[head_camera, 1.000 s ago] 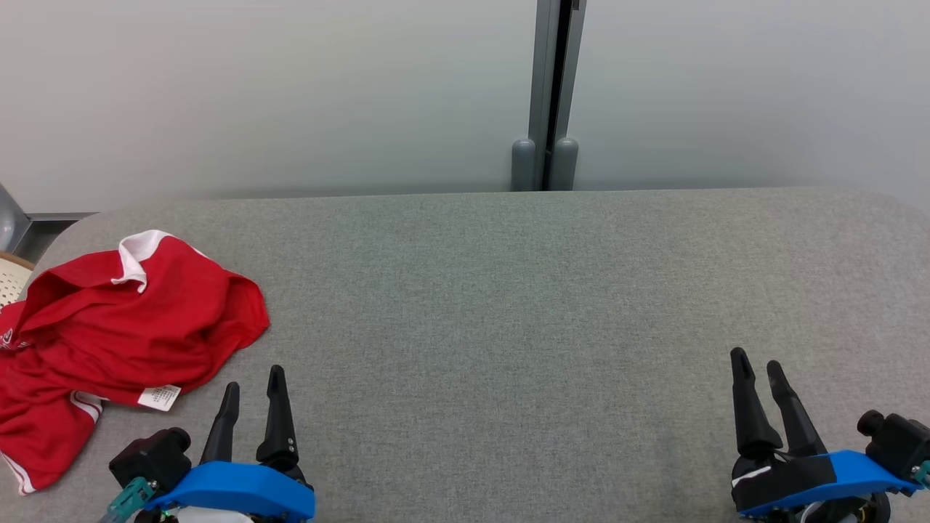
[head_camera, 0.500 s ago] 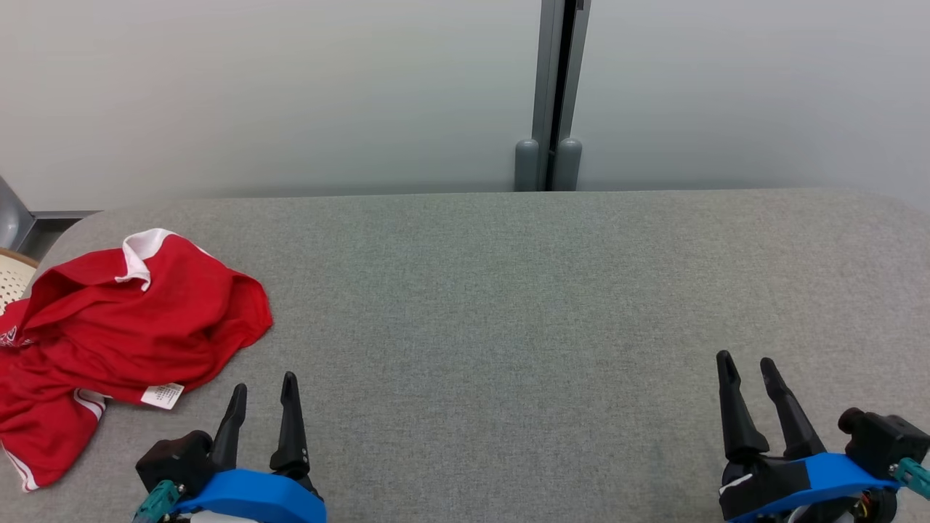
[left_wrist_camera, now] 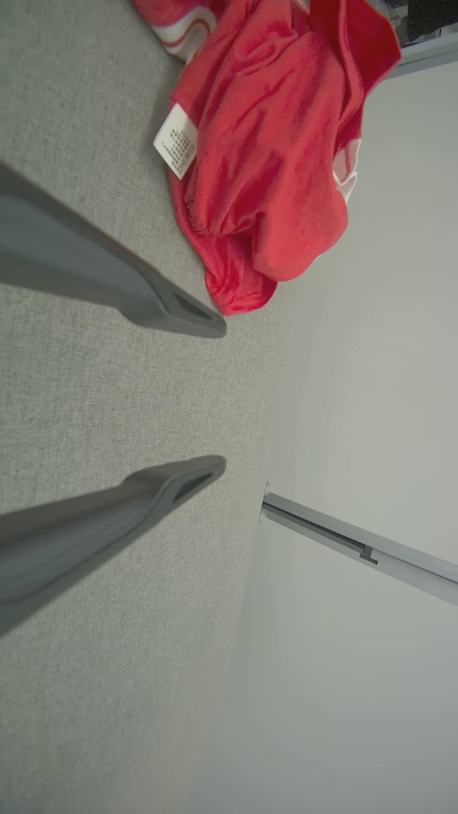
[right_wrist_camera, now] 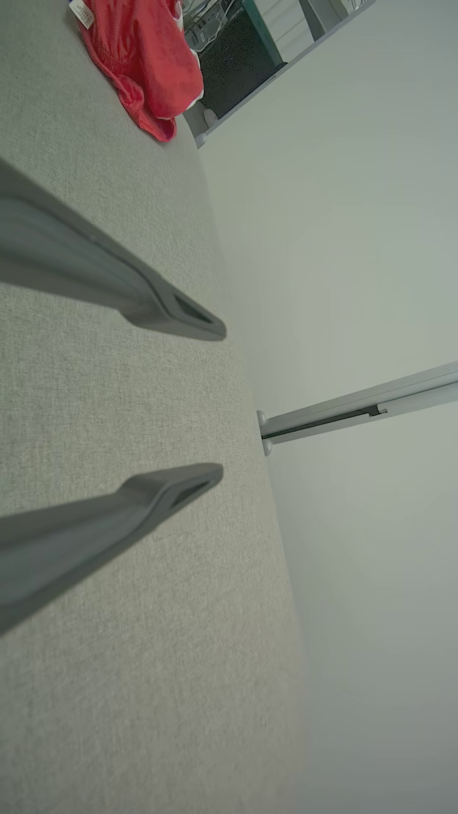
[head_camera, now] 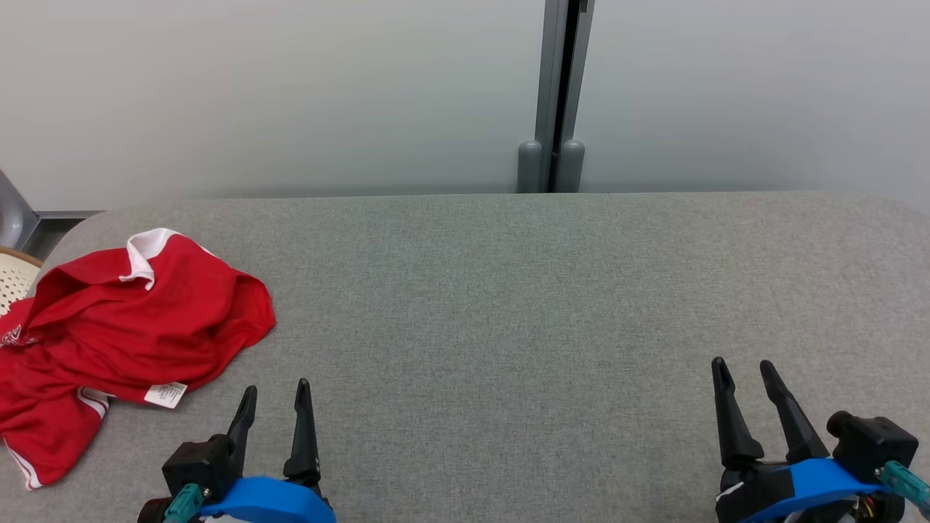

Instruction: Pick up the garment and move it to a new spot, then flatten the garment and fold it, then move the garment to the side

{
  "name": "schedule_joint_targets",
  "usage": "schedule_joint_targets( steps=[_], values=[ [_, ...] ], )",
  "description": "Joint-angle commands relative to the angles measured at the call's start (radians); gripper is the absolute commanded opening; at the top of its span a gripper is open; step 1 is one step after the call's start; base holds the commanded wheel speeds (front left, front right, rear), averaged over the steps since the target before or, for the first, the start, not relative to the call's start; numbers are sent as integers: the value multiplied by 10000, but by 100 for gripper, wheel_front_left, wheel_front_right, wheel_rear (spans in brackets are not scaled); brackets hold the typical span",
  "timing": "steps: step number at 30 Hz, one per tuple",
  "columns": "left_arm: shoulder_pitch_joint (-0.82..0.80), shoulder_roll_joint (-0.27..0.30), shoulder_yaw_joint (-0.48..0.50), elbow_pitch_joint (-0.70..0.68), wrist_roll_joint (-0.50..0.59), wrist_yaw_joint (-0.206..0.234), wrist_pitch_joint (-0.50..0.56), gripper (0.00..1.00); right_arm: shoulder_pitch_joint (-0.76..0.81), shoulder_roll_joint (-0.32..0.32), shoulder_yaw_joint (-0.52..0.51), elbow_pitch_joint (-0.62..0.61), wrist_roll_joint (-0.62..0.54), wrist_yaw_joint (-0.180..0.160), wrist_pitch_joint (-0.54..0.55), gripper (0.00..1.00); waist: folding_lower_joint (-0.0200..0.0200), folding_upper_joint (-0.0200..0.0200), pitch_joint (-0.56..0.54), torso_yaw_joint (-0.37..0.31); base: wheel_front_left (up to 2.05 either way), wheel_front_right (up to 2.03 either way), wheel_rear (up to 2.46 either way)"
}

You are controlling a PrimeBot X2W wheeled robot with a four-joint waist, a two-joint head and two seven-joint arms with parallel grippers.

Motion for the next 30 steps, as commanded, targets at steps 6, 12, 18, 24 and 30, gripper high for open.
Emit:
schedule_joint_targets(
  steps=[6,12,18,24,30],
  values=[
    [-149,62,-30,1,407,197,-170,100,28,-57,-61,48,-603,20,-180,100,0,0,27,22,0,0,0],
    [-159,106,-68,0,666,282,-303,100,18,-58,-54,67,-1059,21,-300,100,0,0,63,50,0,0,0],
    [11,27,-12,-6,662,212,-415,100,78,-60,-14,85,-1480,22,-378,100,0,0,88,49,0,0,0],
    [76,30,-74,-66,865,263,-520,100,146,-61,39,-82,-1885,22,-424,100,0,0,154,44,0,0,0],
    [52,37,-153,-85,1082,340,-621,100,167,-62,36,-131,-2196,24,-504,100,0,0,256,45,0,0,0]
  ],
)
